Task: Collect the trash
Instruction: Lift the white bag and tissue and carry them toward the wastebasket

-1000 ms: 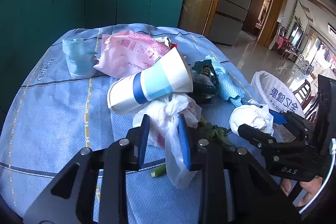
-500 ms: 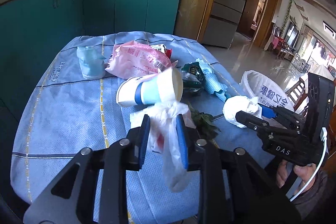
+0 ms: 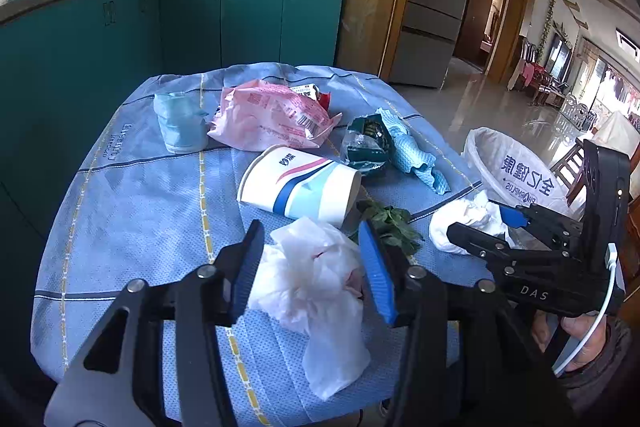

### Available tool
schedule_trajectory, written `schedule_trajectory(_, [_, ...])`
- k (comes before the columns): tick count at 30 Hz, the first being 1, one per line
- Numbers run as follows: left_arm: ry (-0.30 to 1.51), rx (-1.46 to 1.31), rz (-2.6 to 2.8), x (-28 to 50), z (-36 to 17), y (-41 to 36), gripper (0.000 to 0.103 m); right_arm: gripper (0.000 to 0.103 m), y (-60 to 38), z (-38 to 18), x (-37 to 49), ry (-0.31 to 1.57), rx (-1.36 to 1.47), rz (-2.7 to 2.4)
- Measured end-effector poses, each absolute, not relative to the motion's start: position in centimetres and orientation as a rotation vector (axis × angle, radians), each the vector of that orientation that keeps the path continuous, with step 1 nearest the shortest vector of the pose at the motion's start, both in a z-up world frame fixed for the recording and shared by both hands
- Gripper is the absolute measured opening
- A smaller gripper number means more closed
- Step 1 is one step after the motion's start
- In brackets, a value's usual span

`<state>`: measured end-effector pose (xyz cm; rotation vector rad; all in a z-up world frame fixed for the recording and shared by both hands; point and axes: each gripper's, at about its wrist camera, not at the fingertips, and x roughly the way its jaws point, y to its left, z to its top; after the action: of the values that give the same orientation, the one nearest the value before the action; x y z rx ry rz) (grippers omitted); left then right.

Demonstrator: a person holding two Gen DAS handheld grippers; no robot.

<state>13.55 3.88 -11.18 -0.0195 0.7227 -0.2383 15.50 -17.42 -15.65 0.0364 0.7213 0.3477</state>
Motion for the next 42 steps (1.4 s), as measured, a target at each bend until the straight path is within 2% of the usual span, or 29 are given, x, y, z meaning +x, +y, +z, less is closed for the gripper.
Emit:
schedule_trajectory(2, [0.716,-0.026,-0.23,13.4,-11.0,4.2,0.067,0.072,-17.5,-15.5,15.3,0.713,0.035,0.344])
schedule_trajectory(5, [0.71,-0.05,-0.208,13.2,-10.8,5.2,0.072,0.078,-17.8,-15.2,14.9,0.701,0.037,0.339])
schedule_trajectory(11, [0.729,-0.075,-0.216,12.8,-11.1,6.1,0.074,0.079,-17.9,-14.8,14.4,0.69,0.011,0.321])
schedule_trajectory(20, [0.802,0.001,-0.246,14.1,-13.5,3.3,0.074,0.079,-17.9,-15.1,15.0,0.705,0.013,0.318])
schedule_trajectory(22, [0.809,0.019,-0.239,14.3,-14.1,2.9,0.07,0.079,-17.6,-15.3,15.3,0.714,0.009,0.323])
schedule_trajectory(26, [0.815,0.042,-0.227,14.5,-14.6,2.8,0.05,0.08,-16.5,-16.0,15.7,0.739,-0.032,0.334])
schedule_trajectory(29, [0.804,0.037,-0.229,14.4,-14.4,3.2,0.038,0.079,-15.7,-16.4,15.6,0.745,-0.061,0.334])
schedule_trajectory(31, [0.79,0.028,-0.23,14.2,-14.1,3.4,0.036,0.076,-15.4,-16.5,15.5,0.746,-0.068,0.339])
schedule_trajectory(33, [0.773,0.018,-0.226,14.0,-13.7,3.7,0.034,0.061,-15.3,-16.6,15.4,0.746,-0.068,0.344])
schedule_trajectory(36, [0.738,0.001,-0.224,13.5,-12.8,4.0,0.034,0.052,-15.1,-16.4,15.2,0.74,-0.071,0.348])
schedule_trajectory(42, [0.654,-0.014,-0.212,12.5,-10.3,4.4,0.033,0.05,-15.6,-15.4,14.5,0.699,-0.052,0.343])
